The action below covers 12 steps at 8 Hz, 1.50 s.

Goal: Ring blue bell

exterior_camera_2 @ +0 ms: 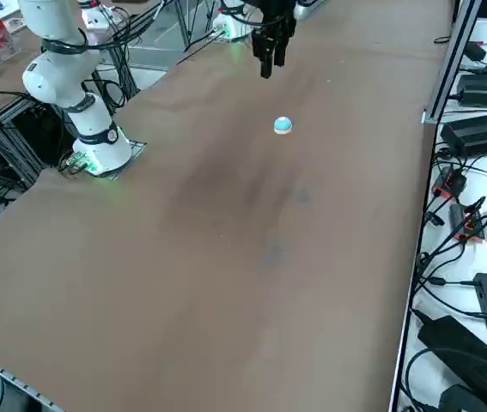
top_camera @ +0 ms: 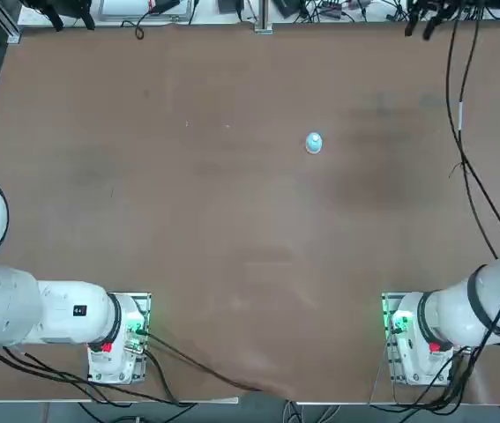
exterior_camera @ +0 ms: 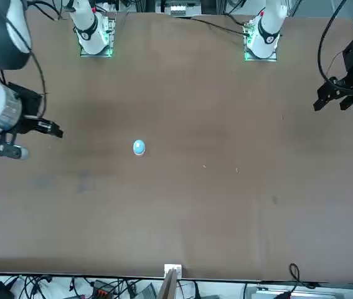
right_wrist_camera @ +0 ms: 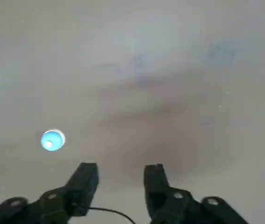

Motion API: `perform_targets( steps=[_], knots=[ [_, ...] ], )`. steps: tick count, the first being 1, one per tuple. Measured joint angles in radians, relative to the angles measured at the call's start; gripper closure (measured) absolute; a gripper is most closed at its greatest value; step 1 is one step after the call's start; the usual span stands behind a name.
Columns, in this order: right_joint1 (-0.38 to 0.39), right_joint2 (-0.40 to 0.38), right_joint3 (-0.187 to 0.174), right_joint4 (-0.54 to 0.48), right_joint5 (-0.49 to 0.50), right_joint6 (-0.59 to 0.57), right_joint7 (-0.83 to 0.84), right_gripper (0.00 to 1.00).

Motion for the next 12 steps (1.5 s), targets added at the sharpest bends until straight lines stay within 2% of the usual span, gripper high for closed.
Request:
perform_targets(
  steps=[2,5,8,12],
  knots=[
    [-0.050,-0.002,-0.010,0.002,-0.002,0.000,-0.099,0.01],
    [-0.118,-0.024,-0.012,0.007,-0.002,-0.011,-0.208,0.00],
    [-0.118,-0.060,0.002,-0.012,-0.049,-0.023,-0.264,0.00],
    [-0.117,-0.275,0.021,-0.225,-0.080,0.010,-0.303,0.00]
  ],
)
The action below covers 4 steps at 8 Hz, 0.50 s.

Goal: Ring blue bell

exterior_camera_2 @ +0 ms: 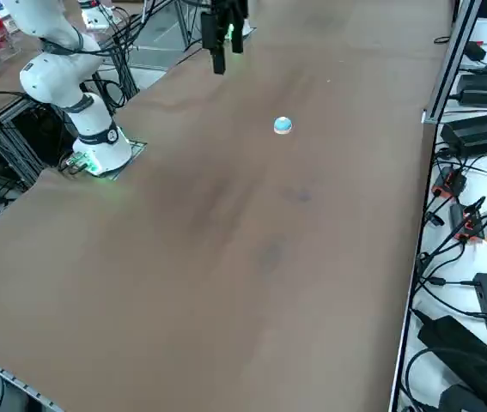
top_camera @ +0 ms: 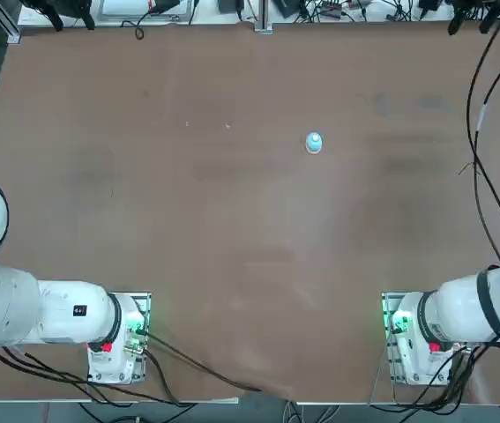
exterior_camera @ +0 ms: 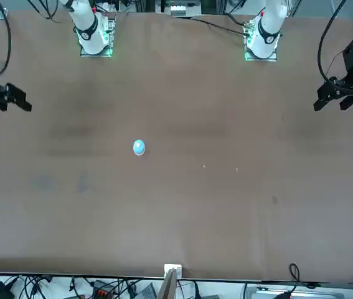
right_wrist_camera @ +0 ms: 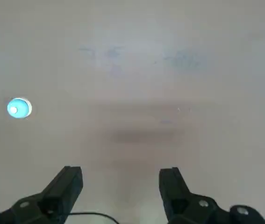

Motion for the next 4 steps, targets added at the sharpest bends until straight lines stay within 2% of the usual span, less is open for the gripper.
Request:
perform_targets(
  steps=[2,4],
  knots=[
    [0.000,-0.036,0.002,-0.041,0.000,0.010,0.000,0.00],
    [0.000,-0.027,0.003,-0.047,0.005,0.032,0.000,0.00]
  ],
)
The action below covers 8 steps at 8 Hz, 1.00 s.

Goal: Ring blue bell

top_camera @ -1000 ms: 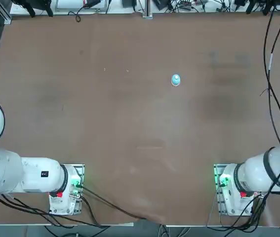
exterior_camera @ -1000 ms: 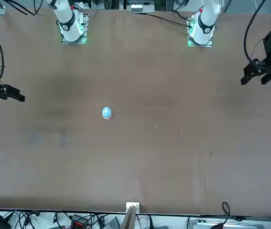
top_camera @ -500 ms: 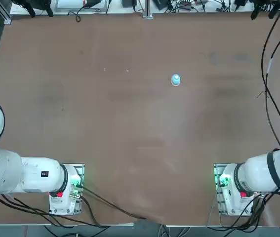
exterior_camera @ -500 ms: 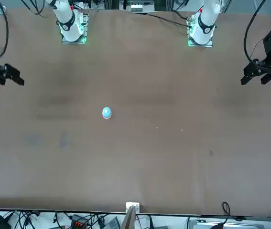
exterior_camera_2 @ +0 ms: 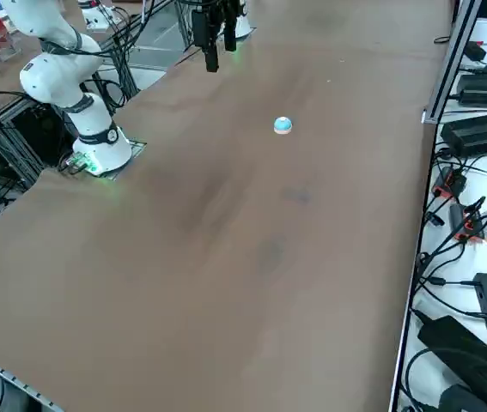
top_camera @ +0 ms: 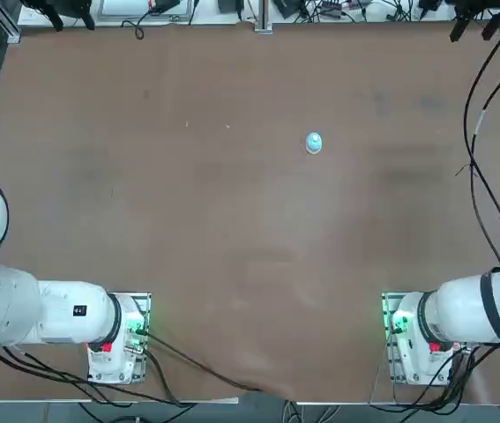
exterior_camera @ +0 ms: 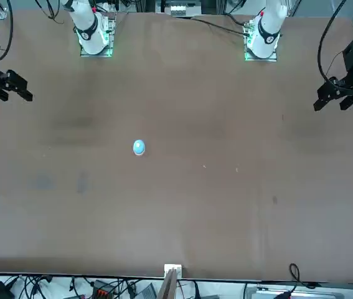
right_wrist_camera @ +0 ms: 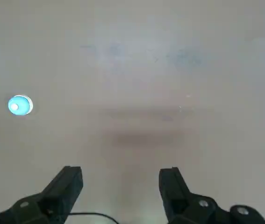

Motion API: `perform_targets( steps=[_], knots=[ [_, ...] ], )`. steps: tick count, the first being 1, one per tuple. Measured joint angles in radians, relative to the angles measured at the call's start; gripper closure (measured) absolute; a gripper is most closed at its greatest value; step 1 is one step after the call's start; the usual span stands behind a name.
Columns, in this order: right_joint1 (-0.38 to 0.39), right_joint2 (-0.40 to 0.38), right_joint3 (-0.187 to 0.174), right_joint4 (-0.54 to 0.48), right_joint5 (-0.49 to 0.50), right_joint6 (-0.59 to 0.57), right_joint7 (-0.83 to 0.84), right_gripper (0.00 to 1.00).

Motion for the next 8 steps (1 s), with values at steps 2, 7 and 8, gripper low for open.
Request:
perform_targets(
  steps=[2,7,8],
  knots=[
    [0.000,0.004,0.000,0.003,0.002,0.011,0.000,0.00],
    [0.000,0.039,0.000,0.041,0.003,0.012,-0.001,0.00],
    [0.000,0.043,0.000,0.042,0.003,0.012,-0.001,0.00]
  ],
)
